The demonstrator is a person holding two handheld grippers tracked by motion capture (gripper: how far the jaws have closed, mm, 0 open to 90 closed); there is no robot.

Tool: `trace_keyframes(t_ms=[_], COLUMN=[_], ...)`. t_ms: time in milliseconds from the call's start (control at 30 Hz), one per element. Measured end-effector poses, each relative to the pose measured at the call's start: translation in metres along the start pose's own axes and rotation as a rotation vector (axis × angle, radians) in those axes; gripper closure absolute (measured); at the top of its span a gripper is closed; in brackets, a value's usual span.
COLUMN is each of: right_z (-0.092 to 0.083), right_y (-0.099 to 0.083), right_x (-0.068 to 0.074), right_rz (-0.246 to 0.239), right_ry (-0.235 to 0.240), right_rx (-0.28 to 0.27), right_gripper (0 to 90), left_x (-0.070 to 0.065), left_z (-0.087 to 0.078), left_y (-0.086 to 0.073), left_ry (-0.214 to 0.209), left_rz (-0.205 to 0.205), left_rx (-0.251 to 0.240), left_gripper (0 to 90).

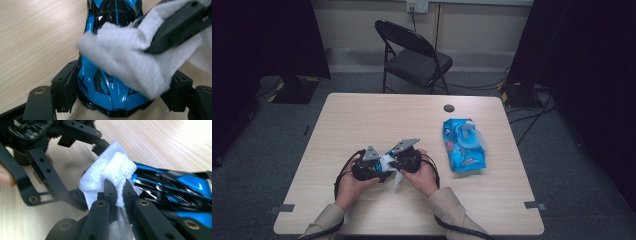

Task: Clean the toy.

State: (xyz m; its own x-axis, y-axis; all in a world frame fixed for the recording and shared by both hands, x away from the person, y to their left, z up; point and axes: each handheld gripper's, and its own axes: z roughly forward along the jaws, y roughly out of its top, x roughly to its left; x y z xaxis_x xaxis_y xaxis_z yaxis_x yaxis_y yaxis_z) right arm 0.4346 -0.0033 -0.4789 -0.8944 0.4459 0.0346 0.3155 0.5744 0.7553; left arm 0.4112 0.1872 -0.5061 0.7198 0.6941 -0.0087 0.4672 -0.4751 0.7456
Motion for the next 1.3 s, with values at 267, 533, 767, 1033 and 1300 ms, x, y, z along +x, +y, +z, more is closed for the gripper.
trace_keyframes(t_ms=[267,533,767,1033,1300], right_z=[-0.008,-0.013,-0.015,-0.019,-0.018], right_y=[-0.008,-0.014,-0.014,-0.009,-0.014], right_x=[-0.009,-0.023,-0.027,-0.031,-0.044], right_rz=[0.039,0.083,0.105,0.121,0.161], right_ry=[-0.042,-0.073,-0.086,-0.120,-0.141], right_rx=[-0.012,-0.022,-0.031,-0.034,-0.059], right_gripper=[86.6,86.7,86.8,87.0,86.9], left_x=[0.000,0.000,0.000,0.000,0.000], left_z=[0.000,0.000,0.000,0.000,0.000], left_y=[0.000,0.000,0.000,0.000,0.000], left_ry=[-0.001,0.000,0.000,0.001,0.001], left_rz=[-0.001,-0.001,-0.001,-0.002,-0.002], left_rx=[-0.001,-0.001,-0.001,-0.001,-0.001], left_gripper=[26.0,26.1,26.1,26.1,26.0])
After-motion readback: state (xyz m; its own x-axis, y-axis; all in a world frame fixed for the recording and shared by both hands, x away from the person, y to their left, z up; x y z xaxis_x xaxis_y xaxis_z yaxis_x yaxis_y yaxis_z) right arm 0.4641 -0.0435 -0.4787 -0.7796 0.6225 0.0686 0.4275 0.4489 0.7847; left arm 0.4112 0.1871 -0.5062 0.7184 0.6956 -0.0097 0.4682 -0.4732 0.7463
